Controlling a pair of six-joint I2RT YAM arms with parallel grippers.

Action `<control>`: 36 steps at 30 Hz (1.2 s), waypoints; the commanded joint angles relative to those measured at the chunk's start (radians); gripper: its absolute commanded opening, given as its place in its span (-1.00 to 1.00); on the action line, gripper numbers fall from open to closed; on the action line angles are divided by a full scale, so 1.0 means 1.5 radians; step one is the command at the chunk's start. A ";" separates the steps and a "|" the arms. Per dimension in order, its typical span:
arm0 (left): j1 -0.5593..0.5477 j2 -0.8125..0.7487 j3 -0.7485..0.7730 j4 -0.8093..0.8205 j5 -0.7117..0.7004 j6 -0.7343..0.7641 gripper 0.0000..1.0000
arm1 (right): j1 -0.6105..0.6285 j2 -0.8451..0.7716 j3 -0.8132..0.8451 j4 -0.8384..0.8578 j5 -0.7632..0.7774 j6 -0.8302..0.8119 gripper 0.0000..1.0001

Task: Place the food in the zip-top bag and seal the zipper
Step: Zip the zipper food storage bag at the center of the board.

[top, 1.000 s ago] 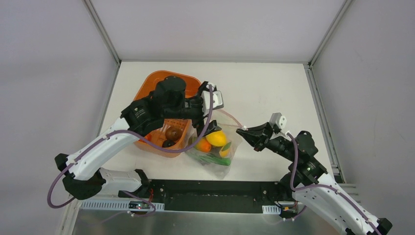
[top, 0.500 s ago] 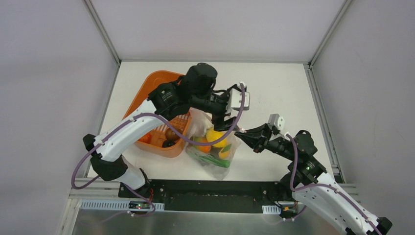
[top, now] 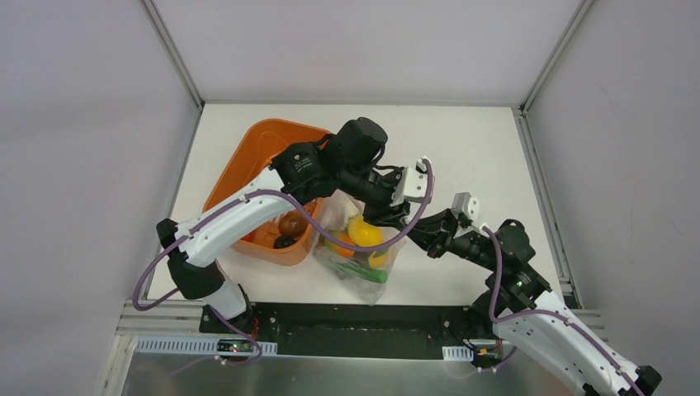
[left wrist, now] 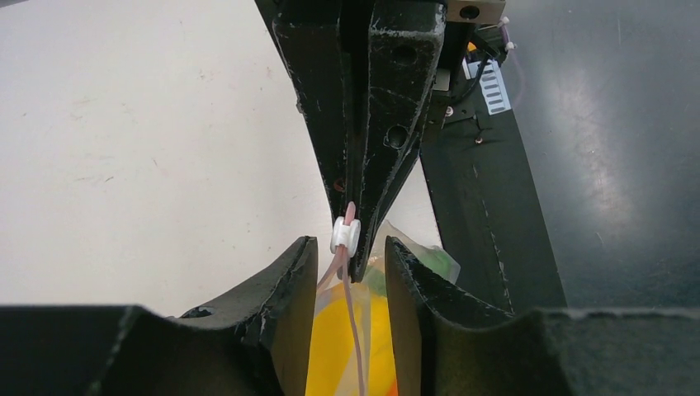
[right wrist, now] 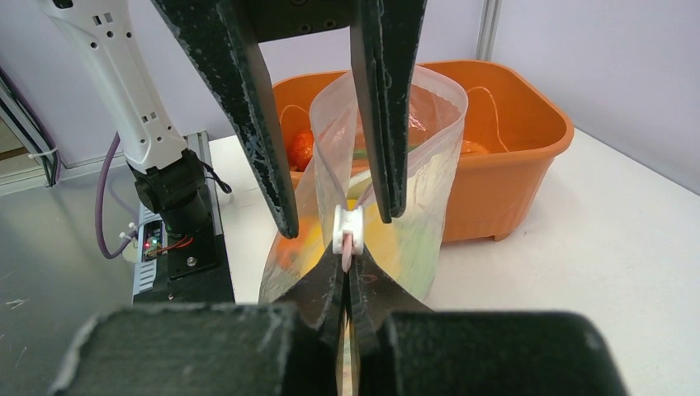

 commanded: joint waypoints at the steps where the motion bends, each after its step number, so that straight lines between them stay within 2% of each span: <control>1: -0.005 -0.014 0.013 0.016 0.025 -0.013 -0.29 | 0.000 -0.009 0.015 0.030 -0.004 -0.011 -1.00; 6: -0.010 -0.008 0.014 0.013 0.012 -0.014 -0.32 | 0.000 -0.021 0.010 0.030 0.006 -0.010 -1.00; 9: -0.013 -0.004 0.018 0.010 0.004 -0.014 -0.45 | 0.000 -0.025 0.010 0.027 0.007 -0.011 -1.00; 17: -0.019 0.003 0.024 0.012 0.000 -0.017 -0.38 | 0.000 -0.027 0.010 0.021 0.008 -0.012 -1.00; 19: -0.020 0.008 0.027 0.012 -0.001 -0.019 -0.44 | 0.000 -0.026 0.009 0.021 0.009 -0.012 -1.00; 22: -0.020 0.017 0.036 0.008 -0.006 -0.026 -0.66 | 0.000 -0.026 0.007 0.022 0.011 -0.014 -1.00; 29: -0.020 0.018 0.039 -0.003 -0.027 -0.027 -1.00 | 0.001 -0.027 0.004 0.022 0.022 -0.018 -1.00; 36: -0.020 0.008 0.029 -0.029 -0.068 -0.019 -1.00 | 0.000 -0.049 -0.008 0.023 0.051 -0.025 -1.00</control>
